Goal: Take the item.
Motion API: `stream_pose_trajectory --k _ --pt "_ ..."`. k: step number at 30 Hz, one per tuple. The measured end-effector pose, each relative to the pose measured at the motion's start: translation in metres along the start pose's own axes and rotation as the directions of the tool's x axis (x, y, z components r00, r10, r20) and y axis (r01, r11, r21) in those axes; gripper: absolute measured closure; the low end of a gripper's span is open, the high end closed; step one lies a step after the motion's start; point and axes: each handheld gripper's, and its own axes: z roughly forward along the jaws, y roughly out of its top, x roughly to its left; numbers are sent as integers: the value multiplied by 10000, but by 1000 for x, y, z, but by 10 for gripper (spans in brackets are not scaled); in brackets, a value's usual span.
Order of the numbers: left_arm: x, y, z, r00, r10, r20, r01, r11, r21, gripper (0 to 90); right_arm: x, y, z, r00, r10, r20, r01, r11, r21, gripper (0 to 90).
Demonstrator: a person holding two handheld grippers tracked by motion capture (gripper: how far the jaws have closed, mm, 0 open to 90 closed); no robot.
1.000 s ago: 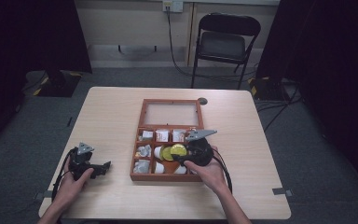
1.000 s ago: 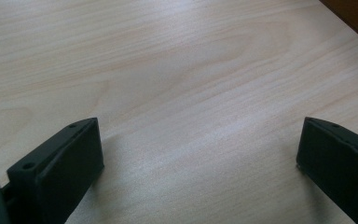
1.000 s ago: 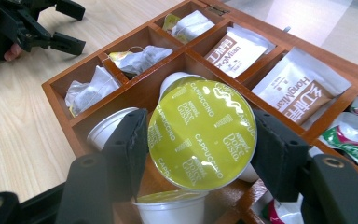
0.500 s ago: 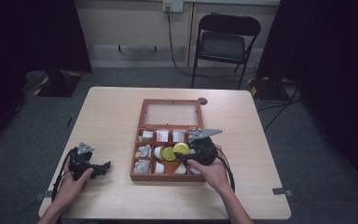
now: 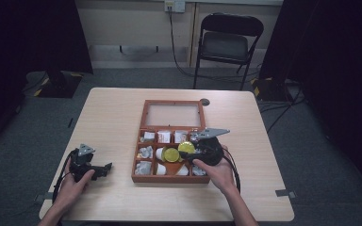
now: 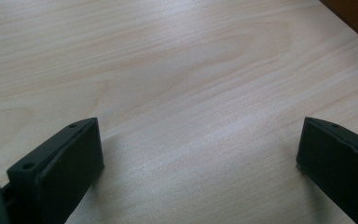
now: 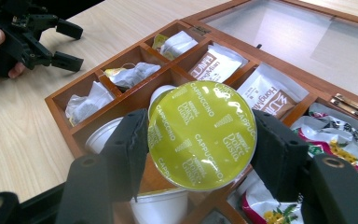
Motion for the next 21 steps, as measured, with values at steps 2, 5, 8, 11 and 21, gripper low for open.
stream_pose_trajectory --k 2,5,8,11,21 --pt "0 0 0 10000 5 4 -5 10000 3 0 -1 0 -1 10000 -12 45 12 10000 -13 402" --pt "0 0 0 10000 -1 1 1 10000 0 0 -1 1 -4 10000 -19 83 20 10000 -84 402" --pt "0 0 0 10000 5 3 -5 10000 1 0 -2 2 -5 10000 -8 95 9 9999 -142 402" --pt "0 0 0 10000 -1 2 1 10000 -1 0 -3 2 -8 9999 9 122 -6 9998 -195 402" --pt "0 0 0 10000 -1 2 1 10000 0 0 -7 4 -16 9997 78 250 -69 9993 -378 402"
